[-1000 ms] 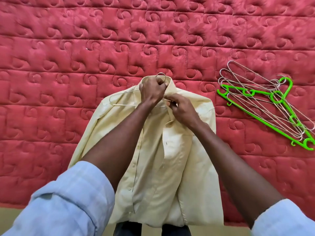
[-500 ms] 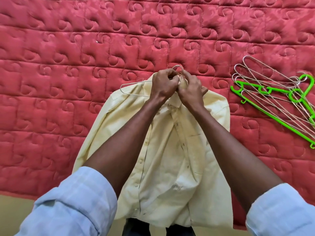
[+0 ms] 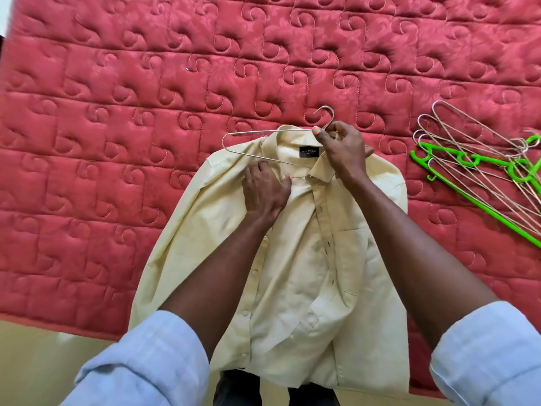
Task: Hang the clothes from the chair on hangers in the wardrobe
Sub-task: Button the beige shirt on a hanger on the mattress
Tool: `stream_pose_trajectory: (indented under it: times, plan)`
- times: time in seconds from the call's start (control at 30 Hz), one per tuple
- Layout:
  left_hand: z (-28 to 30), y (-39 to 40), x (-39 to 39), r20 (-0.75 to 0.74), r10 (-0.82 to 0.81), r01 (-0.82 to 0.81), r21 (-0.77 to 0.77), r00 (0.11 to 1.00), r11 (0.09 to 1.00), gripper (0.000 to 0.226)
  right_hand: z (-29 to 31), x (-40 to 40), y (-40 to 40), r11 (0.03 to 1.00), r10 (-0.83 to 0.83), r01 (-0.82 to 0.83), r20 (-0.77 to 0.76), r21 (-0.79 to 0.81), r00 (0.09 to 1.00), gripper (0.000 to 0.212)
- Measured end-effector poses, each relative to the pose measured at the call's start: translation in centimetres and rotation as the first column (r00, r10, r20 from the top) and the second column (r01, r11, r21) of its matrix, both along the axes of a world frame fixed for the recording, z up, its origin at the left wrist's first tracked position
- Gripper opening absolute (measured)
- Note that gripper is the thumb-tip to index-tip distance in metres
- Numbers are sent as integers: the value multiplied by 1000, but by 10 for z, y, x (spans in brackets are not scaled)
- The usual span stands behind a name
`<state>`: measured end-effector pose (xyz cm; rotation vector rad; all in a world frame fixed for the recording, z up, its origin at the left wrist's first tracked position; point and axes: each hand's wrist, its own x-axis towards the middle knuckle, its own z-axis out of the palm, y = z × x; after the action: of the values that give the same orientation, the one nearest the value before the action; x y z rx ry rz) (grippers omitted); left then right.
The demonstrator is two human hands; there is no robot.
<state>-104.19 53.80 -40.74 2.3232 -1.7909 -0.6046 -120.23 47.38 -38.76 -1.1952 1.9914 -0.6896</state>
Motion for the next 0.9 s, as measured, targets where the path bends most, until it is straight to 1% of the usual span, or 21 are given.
stream_pose_trajectory:
  times: [0.07,0.1,0.2,0.3,0.37,0.4,0.47,0.5,0.63,0.7,0.77,0.83,0.9]
  plan:
    - [3,-4,-3,9,0,0,1,1000,1000,44,-1,0,1,1000,-1,1,-28,-12,1000,36]
    - [5,-5,-1,-22,19,-19,-12,1000,1000,38,-1,0,1,1000,-2,2,-41,-12,999,35]
    - [9,-8,13,-196,155,-169,-60,968,984,25,1,-1,1,1000,-4,4,-37,-7,999,31]
    - [15,-19,37,-339,312,-346,-46,888,937,21,4,-3,2,1000,-1,0,-32,-3,999,31]
    - [19,-30,55,-402,402,-434,12,823,901,22,3,-5,3,1000,-8,8,-21,-7,1000,30]
    - [20,-36,64,-451,443,-474,50,775,879,24,2,-6,3,1000,-12,12,-9,-7,1000,30]
    - [20,-48,79,-546,488,-515,117,681,849,31,3,-8,2,1000,-20,20,19,-22,1000,30]
    - [21,-53,85,-567,492,-514,137,660,847,31,3,-9,2,1000,-18,18,38,-15,999,30]
    - [27,-67,96,-576,468,-490,130,670,862,20,4,-14,1,1000,-18,18,135,2,991,35]
    - [36,-75,96,-559,414,-456,72,718,887,24,0,-13,0,1000,-12,8,149,22,989,36]
    - [49,-82,94,-502,336,-385,7,797,923,24,-4,-9,2,998,20,-27,105,58,994,36]
    - [58,-86,90,-430,254,-313,-69,866,947,19,-9,-4,5,998,14,-17,49,62,999,40]
    - [64,-87,86,-418,226,-306,-135,880,942,17,-9,1,3,998,15,-11,-61,56,998,26]
